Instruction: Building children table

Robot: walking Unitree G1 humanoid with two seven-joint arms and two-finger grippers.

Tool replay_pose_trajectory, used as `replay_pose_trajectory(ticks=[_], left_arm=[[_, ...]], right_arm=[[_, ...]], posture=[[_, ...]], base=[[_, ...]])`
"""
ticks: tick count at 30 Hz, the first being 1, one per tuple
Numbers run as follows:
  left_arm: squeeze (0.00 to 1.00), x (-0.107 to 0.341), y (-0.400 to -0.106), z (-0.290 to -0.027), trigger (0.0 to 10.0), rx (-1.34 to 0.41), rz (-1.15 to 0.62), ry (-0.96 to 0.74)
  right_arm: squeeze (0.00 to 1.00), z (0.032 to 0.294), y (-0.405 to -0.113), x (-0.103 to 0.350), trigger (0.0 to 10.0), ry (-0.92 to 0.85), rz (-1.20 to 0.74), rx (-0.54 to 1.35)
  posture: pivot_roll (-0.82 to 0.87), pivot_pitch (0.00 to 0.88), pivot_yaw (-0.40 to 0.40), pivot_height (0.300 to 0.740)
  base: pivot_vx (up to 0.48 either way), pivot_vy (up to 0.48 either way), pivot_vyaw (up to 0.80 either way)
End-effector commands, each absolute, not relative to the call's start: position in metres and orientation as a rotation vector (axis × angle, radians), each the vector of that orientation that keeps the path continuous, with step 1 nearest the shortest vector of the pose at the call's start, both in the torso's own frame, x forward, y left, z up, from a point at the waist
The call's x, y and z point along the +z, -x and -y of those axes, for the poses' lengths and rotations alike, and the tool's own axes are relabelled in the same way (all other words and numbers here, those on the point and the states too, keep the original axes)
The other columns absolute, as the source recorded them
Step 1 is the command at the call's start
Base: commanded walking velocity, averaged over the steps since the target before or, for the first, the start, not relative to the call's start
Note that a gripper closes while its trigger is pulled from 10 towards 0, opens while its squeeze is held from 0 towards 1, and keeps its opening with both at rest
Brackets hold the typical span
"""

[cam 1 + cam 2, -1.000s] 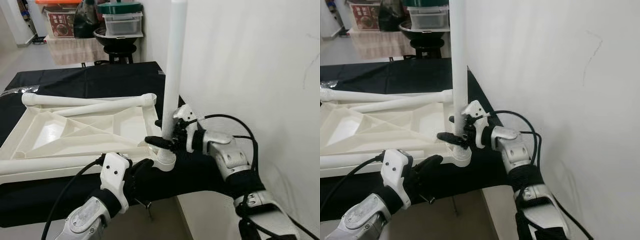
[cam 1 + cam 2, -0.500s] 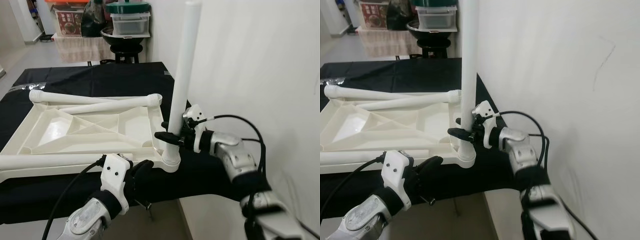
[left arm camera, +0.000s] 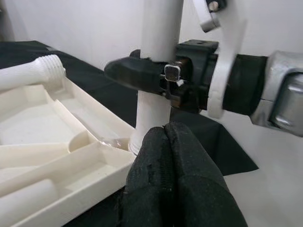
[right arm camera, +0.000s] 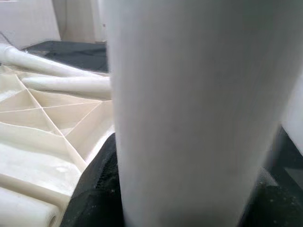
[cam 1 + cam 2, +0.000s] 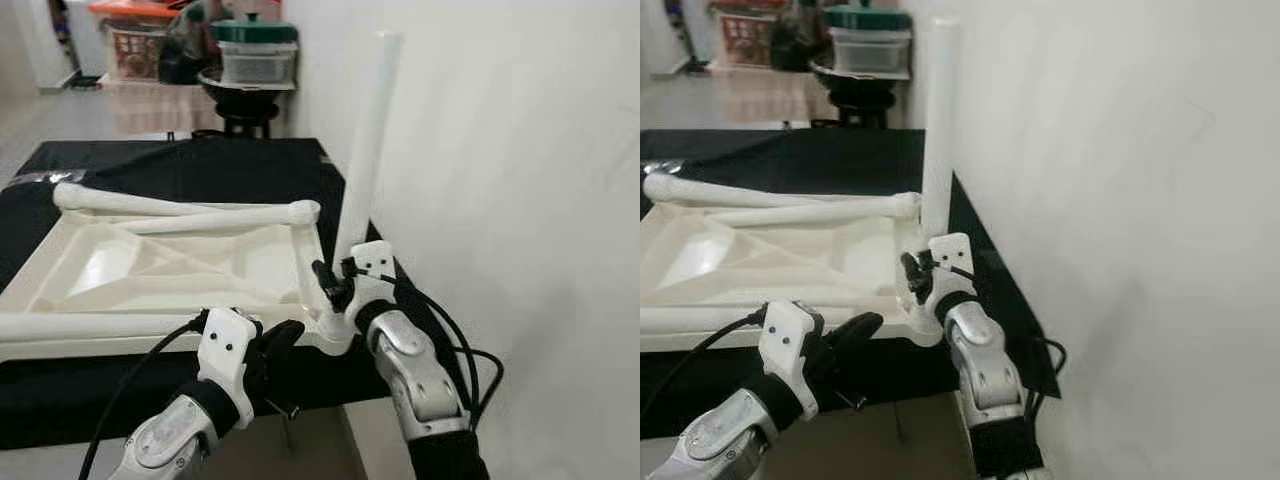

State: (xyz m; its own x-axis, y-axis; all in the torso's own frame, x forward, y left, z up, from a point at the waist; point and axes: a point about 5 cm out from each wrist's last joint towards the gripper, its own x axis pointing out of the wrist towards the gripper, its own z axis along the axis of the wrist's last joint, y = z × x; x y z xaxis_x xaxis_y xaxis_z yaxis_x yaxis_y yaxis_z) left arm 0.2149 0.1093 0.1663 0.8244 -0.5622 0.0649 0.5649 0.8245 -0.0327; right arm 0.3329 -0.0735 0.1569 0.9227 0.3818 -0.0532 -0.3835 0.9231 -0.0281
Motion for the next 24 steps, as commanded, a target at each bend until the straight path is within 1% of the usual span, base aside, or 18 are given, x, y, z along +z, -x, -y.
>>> replay_pose_trajectory(ticks=[1, 3, 4, 6, 7, 8, 10, 11, 12, 13, 14, 15, 19, 24], left_arm=[[0.00, 0.165, -0.216, -0.108, 10.0, -0.594, 0.055, 0.046], [0.00, 0.166, -0.216, -0.109, 10.0, -0.591, 0.057, 0.046], [0.00, 0.166, -0.216, -0.109, 10.0, -0.591, 0.057, 0.046], [0.00, 0.167, -0.216, -0.108, 10.0, -0.592, 0.059, 0.047], [0.00, 0.167, -0.216, -0.108, 10.0, -0.592, 0.059, 0.047], [0.00, 0.167, -0.216, -0.108, 10.0, -0.592, 0.061, 0.045], [0.00, 0.167, -0.216, -0.108, 10.0, -0.592, 0.061, 0.045], [0.00, 0.168, -0.216, -0.109, 10.0, -0.591, 0.067, 0.042], [0.00, 0.168, -0.216, -0.109, 10.0, -0.591, 0.067, 0.042], [0.00, 0.169, -0.216, -0.110, 10.0, -0.590, 0.070, 0.042], [0.00, 0.169, -0.216, -0.110, 10.0, -0.590, 0.070, 0.042], [0.00, 0.170, -0.217, -0.112, 10.0, -0.587, 0.076, 0.042], [0.00, 0.171, -0.218, -0.113, 10.0, -0.586, 0.084, 0.042], [0.00, 0.171, -0.218, -0.113, 10.0, -0.585, 0.085, 0.040]], right_arm=[[1.00, 0.080, -0.333, 0.142, 10.0, 0.055, -0.121, 0.391], [1.00, 0.091, -0.335, 0.153, 10.0, 0.051, -0.077, 0.404], [1.00, 0.091, -0.335, 0.153, 10.0, 0.051, -0.077, 0.404], [1.00, 0.110, -0.337, 0.164, 10.0, 0.061, -0.036, 0.445], [1.00, 0.110, -0.337, 0.164, 10.0, 0.061, -0.036, 0.445], [1.00, 0.120, -0.336, 0.167, 10.0, 0.081, -0.028, 0.486], [1.00, 0.120, -0.336, 0.167, 10.0, 0.081, -0.028, 0.486], [0.00, 0.136, -0.330, 0.162, 10.0, 0.085, -0.053, 0.592], [0.00, 0.136, -0.330, 0.162, 10.0, 0.085, -0.053, 0.592], [0.00, 0.140, -0.329, 0.162, 10.0, 0.033, -0.057, 0.615], [0.00, 0.140, -0.329, 0.162, 10.0, 0.033, -0.057, 0.615], [0.00, 0.139, -0.330, 0.162, 10.0, -0.004, -0.048, 0.631], [0.00, 0.134, -0.332, 0.162, 10.0, 0.000, -0.039, 0.644], [0.00, 0.139, -0.334, 0.165, 10.0, -0.053, -0.035, 0.629]], posture=[[-0.01, 0.017, -0.086, 0.740], [-0.02, 0.022, -0.081, 0.740], [-0.02, 0.022, -0.081, 0.740], [-0.02, 0.027, -0.079, 0.740], [-0.02, 0.027, -0.079, 0.740], [-0.01, 0.029, -0.084, 0.740], [-0.01, 0.029, -0.084, 0.740], [-0.02, 0.038, -0.089, 0.740], [-0.02, 0.038, -0.089, 0.740], [-0.02, 0.038, -0.090, 0.740], [-0.02, 0.038, -0.090, 0.740], [-0.03, 0.042, -0.087, 0.740], [-0.02, 0.051, -0.080, 0.740], [-0.02, 0.055, -0.077, 0.740]], base=[[0.000, 0.000, 0.00], [0.000, 0.000, 0.00], [0.000, 0.000, 0.00], [0.000, 0.000, 0.00], [0.000, 0.000, 0.00], [0.000, 0.000, 0.00], [0.000, 0.000, 0.00], [0.000, 0.000, 0.00], [0.000, 0.000, 0.00], [0.000, 0.000, 0.00], [0.000, 0.000, 0.00], [0.000, 0.000, 0.00], [0.000, 0.000, 0.00], [0.000, 0.000, 0.00]])
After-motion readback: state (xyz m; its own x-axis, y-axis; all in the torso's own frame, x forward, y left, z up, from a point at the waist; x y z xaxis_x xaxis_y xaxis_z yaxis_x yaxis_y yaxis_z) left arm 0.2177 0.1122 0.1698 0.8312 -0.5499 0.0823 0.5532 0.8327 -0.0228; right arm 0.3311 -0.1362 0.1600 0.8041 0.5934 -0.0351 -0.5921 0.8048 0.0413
